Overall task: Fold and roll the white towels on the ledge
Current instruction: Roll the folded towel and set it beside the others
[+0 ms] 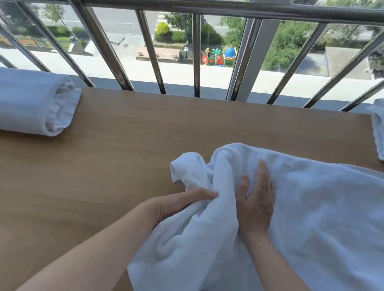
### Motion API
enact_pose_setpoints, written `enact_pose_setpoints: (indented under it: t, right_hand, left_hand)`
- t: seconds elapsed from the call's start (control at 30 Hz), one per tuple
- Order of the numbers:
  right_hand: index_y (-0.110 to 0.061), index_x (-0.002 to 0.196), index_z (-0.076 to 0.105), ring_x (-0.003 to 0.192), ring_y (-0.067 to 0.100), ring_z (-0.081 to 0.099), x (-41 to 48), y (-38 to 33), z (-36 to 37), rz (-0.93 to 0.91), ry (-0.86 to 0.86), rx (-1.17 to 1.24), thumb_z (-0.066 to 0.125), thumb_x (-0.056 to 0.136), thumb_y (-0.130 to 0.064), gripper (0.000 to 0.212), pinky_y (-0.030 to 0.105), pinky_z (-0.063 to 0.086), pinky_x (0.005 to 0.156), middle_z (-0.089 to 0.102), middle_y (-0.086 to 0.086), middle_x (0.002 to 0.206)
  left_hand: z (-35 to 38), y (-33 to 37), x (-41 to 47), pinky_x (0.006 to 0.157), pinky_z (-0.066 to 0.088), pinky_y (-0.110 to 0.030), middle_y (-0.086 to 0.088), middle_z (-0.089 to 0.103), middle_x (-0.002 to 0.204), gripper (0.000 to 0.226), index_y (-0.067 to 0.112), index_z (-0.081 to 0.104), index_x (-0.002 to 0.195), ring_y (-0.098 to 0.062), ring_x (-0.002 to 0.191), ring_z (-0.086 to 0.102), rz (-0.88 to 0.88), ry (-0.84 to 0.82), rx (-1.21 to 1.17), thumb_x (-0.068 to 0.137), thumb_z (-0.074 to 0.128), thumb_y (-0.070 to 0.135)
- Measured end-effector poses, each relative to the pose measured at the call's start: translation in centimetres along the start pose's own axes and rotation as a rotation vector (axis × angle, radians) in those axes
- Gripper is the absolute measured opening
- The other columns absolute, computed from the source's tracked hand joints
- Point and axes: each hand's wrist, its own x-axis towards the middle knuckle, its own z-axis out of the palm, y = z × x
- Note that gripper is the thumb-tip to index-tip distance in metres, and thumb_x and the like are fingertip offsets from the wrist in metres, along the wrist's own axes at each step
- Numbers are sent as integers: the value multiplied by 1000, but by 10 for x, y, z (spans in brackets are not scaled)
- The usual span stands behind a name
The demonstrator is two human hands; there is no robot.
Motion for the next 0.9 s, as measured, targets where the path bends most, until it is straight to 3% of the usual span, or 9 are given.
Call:
enact_pose_setpoints:
  t: [0.13, 0.27, 0.4, 0.47, 0.53, 0.63, 0.73, 0.8, 0.9]
  right_hand:
    - [-24, 154, 32, 144, 22, 34, -3, 4, -8, 120, 42, 199, 24, 91, -55, 71, 46, 32, 115, 37, -4, 157]
    - [-23, 148, 44, 135, 8, 44, -3, 6, -20, 239, 118, 365, 25, 88, -52, 69, 25, 36, 106, 47, -9, 151]
    - [-28, 132, 59, 108, -15, 53, -1, 5, -43, 281, 94, 488, 40, 89, -40, 48, 8, 39, 94, 61, -17, 130]
    - [-32, 119, 65, 103, -9, 59, -3, 3, -62, 277, 79, 533, 49, 90, -36, 33, 20, 46, 92, 66, -20, 116]
    - [-36, 110, 66, 98, 0, 64, -5, -2, -84, 268, 13, 586, 56, 86, -39, 27, 21, 49, 81, 70, -20, 105]
    - [-47, 126, 52, 103, -5, 60, -6, -19, -107, 211, -177, 564, 63, 75, -59, 54, 16, 50, 77, 61, -30, 116]
    - [-54, 140, 19, 108, 5, 52, -2, -37, -108, 237, -253, 329, 62, 74, -73, 82, 29, 42, 84, 46, -23, 128]
    - [-52, 143, 9, 94, 11, 54, 0, -42, -101, 306, -232, 277, 62, 83, -61, 80, 32, 41, 76, 52, -15, 114]
    - [-49, 147, 9, 79, 5, 50, 0, -47, -92, 314, -203, 255, 58, 91, -51, 75, 32, 41, 70, 54, -12, 102]
  left_hand:
    - [10, 3, 0, 99, 51, -39, -9, 72, 121, 72, 20, 76, 116, -25, 112, 70, -28, -5, 45, 62, 86, 66]
    - [30, 3, 1, 80, 59, -31, -5, 75, 113, 54, 24, 80, 102, -20, 104, 72, -1, -41, 60, 67, 84, 64]
    - [43, 1, 9, 105, 46, -41, -5, 74, 119, 67, 26, 77, 113, -22, 112, 70, 45, 24, 90, 62, 84, 70]
    - [51, 4, 11, 106, 45, -43, -3, 74, 119, 69, 28, 73, 119, -22, 112, 69, 108, 41, 121, 63, 84, 67]
    - [58, 5, 12, 103, 49, -42, 2, 74, 117, 66, 31, 68, 123, -18, 110, 70, 245, 102, 167, 67, 85, 60]
    - [68, 4, 8, 85, 56, -28, 15, 76, 103, 43, 43, 70, 106, -4, 96, 72, 427, 233, 264, 66, 85, 51]
    - [68, 1, 2, 81, 59, -30, 13, 77, 100, 31, 38, 72, 102, -6, 93, 73, 569, 298, 241, 73, 83, 40]
    - [66, 0, -7, 78, 60, -31, 5, 77, 105, 25, 31, 72, 106, -13, 97, 74, 675, 283, 173, 83, 80, 28]
    - [54, 1, -26, 74, 58, -25, 5, 76, 109, 30, 32, 69, 113, -14, 100, 73, 796, 309, 148, 86, 79, 25]
